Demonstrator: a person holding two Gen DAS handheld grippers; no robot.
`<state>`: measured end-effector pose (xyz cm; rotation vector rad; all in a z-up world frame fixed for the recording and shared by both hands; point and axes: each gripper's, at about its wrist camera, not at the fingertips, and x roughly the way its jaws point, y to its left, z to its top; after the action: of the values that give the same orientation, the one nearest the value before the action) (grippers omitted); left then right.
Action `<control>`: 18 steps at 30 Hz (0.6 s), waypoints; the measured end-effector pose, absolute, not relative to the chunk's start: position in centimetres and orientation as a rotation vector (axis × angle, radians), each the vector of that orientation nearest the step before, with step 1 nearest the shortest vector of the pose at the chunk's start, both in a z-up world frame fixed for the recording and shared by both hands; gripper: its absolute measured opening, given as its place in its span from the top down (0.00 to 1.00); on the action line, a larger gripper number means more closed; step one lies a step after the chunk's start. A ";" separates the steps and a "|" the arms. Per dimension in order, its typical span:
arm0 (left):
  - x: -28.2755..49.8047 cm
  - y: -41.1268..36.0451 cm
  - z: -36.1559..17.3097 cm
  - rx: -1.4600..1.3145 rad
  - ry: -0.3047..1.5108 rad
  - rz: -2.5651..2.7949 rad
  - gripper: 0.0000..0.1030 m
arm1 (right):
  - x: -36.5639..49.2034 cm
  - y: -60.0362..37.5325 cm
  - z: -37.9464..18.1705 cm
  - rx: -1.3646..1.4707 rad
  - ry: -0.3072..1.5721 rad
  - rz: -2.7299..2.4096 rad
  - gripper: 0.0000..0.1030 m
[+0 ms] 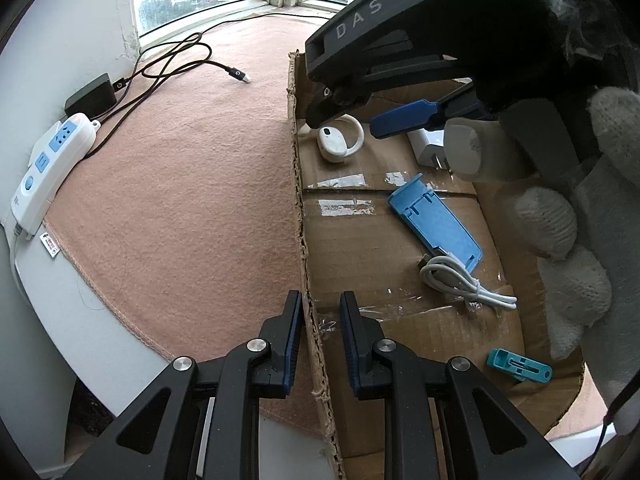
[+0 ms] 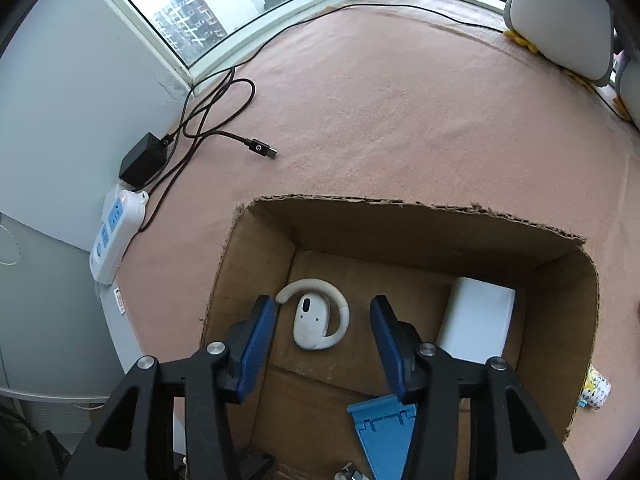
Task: Organize rigid objects
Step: 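Carry the earphone into the box and open the right gripper, then move the right tool to the patterned white lighter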
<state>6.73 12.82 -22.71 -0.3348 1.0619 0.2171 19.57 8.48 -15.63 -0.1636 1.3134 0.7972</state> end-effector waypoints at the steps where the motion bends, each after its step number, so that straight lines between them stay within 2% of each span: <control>1: 6.7 12.8 -22.7 -0.335 1.062 0.217 0.80 | 19.5 8.5 -15.6 -0.164 1.312 0.798 0.55; 7: 6.7 12.8 -22.7 -0.331 1.062 0.217 0.80 | 19.1 6.9 -13.7 -0.145 1.266 0.838 0.55; 13: 6.7 12.8 -22.7 -0.332 1.062 0.218 0.80 | 19.7 0.5 -9.1 -0.114 1.147 0.873 0.55; 18: 6.7 12.8 -22.7 -0.332 1.062 0.218 0.80 | 21.9 -5.0 -8.2 -0.169 1.124 0.773 0.55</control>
<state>6.71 12.81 -22.67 -0.3317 1.0617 0.2184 21.95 -4.98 -8.25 -0.1692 1.1243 0.7727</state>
